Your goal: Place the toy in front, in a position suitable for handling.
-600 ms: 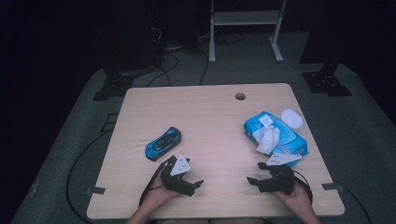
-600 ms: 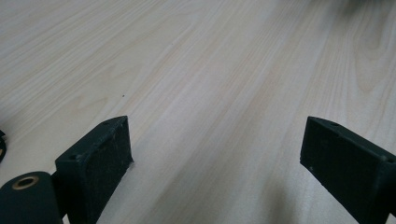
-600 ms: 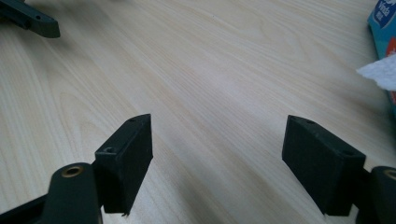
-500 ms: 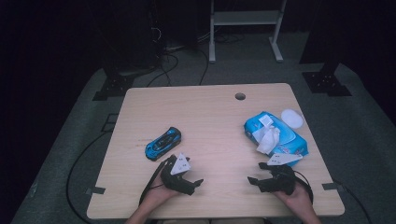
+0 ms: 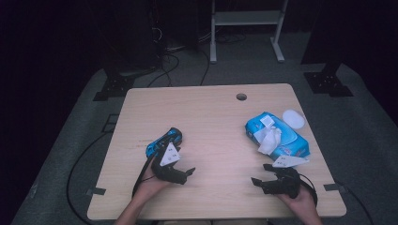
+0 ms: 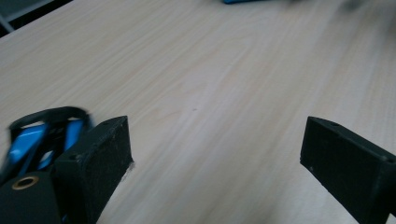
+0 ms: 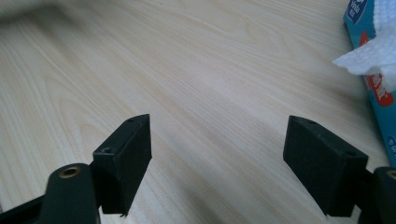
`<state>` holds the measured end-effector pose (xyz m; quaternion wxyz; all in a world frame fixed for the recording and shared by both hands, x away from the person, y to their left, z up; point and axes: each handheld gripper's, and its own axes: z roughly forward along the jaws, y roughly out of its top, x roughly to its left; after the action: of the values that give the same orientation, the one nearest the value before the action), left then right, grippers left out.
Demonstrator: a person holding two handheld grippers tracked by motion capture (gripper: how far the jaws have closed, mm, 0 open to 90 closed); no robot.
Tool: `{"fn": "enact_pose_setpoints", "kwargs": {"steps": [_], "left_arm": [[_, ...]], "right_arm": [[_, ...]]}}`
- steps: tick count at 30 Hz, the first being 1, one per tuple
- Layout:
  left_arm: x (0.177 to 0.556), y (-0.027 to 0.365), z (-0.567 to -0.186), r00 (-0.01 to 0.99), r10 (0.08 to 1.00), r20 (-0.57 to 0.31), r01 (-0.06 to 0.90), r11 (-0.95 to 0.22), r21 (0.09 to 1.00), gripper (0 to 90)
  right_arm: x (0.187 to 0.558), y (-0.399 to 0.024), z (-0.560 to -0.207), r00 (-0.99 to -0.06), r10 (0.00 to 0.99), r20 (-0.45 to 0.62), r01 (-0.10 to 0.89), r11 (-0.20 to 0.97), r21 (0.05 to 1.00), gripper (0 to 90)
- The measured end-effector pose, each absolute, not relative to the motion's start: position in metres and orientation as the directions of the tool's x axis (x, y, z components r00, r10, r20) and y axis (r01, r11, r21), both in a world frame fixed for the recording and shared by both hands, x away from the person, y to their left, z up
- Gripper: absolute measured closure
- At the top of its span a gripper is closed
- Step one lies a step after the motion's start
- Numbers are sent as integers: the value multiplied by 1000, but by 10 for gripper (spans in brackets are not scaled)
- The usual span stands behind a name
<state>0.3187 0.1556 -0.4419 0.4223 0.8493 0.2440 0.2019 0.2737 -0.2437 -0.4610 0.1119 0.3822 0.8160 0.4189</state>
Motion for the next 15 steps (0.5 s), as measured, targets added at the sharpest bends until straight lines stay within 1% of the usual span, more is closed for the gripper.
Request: {"fn": "enact_pose_setpoints", "kwargs": {"steps": [1,4,9,12,15], "left_arm": [[319,156,-442,799,585,137,244,-524,816,67],[334,179,-436,780,620,90,292,-487,823,64],[350,198,-432,742,665,84,330,-472,817,64],[364,205,-432,725,679,116,357,-515,779,64],[370,208,-432,727,677,114,371,-527,764,64]], "right_arm": [[274,-244,-461,-683,718,138,530,357,769,227],[273,-241,-460,-688,715,123,519,367,772,222],[273,-241,-460,-688,716,120,521,372,768,220],[273,-241,-460,-688,715,121,522,372,768,220],[273,-241,-460,-690,714,119,520,374,768,220]]}}
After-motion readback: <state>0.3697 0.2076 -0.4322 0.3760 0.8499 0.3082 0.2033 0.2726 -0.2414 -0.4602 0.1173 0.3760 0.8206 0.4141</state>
